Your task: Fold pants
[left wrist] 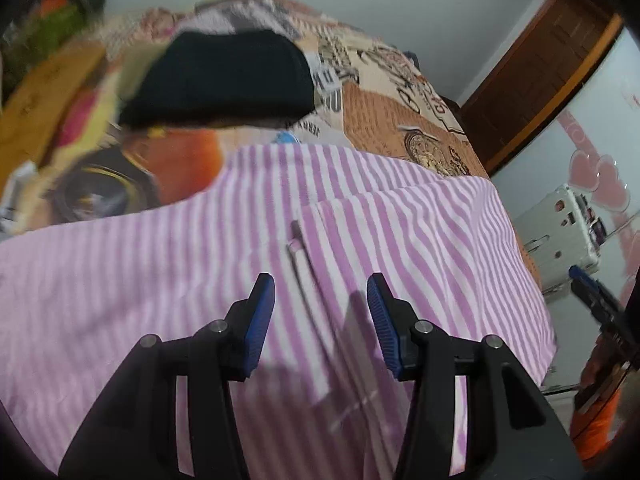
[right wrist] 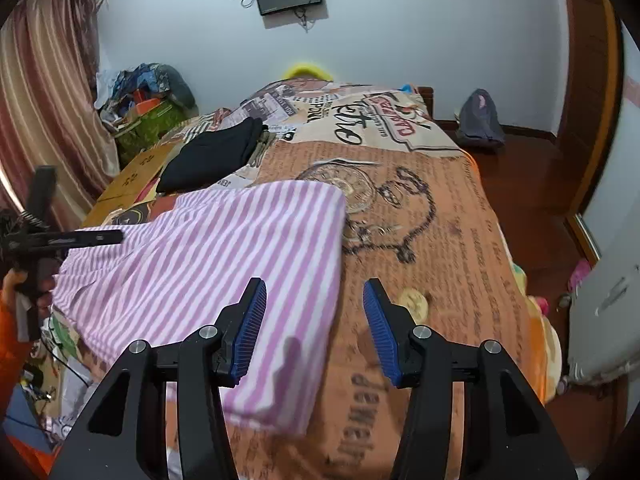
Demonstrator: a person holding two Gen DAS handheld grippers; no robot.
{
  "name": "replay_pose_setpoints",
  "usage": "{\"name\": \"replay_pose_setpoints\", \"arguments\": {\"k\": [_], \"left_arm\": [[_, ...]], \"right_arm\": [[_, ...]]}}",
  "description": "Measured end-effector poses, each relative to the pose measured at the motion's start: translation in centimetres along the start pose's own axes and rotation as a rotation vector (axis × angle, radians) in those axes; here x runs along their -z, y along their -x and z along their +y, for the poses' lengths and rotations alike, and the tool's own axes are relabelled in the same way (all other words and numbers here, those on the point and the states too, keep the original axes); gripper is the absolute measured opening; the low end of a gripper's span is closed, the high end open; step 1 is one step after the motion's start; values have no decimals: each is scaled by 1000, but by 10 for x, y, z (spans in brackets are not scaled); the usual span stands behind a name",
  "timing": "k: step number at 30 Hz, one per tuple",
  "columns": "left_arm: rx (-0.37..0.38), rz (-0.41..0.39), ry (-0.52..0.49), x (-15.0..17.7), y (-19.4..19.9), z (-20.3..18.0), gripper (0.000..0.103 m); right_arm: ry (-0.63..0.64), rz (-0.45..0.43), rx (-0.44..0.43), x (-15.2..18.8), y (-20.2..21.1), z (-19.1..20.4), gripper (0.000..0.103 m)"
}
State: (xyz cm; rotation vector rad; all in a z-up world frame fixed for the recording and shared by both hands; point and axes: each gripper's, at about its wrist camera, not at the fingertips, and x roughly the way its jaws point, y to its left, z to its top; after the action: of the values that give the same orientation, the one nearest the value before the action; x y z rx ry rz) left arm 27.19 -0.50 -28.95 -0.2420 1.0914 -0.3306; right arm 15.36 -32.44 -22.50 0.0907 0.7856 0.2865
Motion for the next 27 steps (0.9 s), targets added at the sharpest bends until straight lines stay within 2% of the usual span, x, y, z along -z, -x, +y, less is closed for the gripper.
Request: {"name": "replay_pose_setpoints", "arguments": {"k": [3,6,8,9,13,15,17,20,23,26,27], "left_arm": [[59,49,64,-11,-25,10,48],[86,65,76,-15,-40,12,48],[86,49,59,-17,-42,10,36],[79,35,40,-17,-40,7,26],[34,-35,-12,-22,-27,1,17],[-7,-89,-57,-25,-16,-3,16],[-17,-104,-79,-30,-11,-2,16],[-18,-54,-67,-37,-24,4,17],[-68,-12,-95,-35,-39,4,23],[-123,-33,-121,-30,-33,-1,25],[-174,-57,-134,-29,-25,-4,25]], "right_arm": [[17,22,-4,-4,-16,4,47],[20,53,-23,-5,-35,6,47],[21,82,-31,-2,-48,6,47],[20,97,-34,-1,-53,5,47],[6,134,-61,7,-65,2,47],[1,137,-74,7,-63,0,48],[-2,140,-82,7,-62,-2,48],[-1,138,-82,10,-61,-2,49],[-13,140,-76,9,-61,0,49],[-9,139,-56,9,-57,2,49],[-6,140,-50,9,-55,3,49]]}}
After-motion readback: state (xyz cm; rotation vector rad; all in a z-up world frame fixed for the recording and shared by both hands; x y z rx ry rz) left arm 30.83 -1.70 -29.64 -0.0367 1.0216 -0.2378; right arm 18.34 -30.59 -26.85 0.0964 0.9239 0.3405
